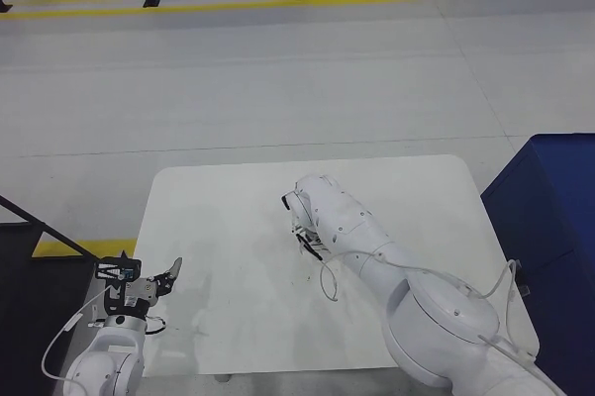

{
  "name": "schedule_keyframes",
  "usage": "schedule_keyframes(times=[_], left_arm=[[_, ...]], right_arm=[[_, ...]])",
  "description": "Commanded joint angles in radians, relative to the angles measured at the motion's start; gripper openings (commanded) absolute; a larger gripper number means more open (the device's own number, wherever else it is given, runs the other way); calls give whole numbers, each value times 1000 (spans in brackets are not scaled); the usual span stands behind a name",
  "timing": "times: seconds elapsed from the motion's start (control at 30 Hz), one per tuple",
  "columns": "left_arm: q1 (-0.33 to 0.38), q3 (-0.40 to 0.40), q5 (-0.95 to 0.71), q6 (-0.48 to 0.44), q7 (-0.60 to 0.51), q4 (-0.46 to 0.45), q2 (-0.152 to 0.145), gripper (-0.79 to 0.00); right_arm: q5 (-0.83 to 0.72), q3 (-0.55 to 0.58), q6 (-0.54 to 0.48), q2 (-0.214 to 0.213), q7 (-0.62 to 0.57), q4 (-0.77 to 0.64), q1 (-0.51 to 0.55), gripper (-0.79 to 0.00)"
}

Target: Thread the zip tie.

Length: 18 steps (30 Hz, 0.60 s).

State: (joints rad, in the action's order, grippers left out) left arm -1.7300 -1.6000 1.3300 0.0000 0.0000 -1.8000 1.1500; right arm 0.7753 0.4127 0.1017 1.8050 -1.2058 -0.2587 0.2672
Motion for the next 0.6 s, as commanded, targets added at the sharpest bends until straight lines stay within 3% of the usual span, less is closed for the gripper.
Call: schedule_keyframes(times=[0.0,0.3,0.57], left_arm=[[0,0,0,0,0,0,0,0],[0,0,0,0,0,0,0,0],[0,0,0,0,0,0,0,0]], right_arm=[[-4,6,-11,1,-2,-1,-4,-785],[-31,42,-80,-12,-50,-46,-40,-785],[-69,96,-169,-53,-104,-93,-62,-785]])
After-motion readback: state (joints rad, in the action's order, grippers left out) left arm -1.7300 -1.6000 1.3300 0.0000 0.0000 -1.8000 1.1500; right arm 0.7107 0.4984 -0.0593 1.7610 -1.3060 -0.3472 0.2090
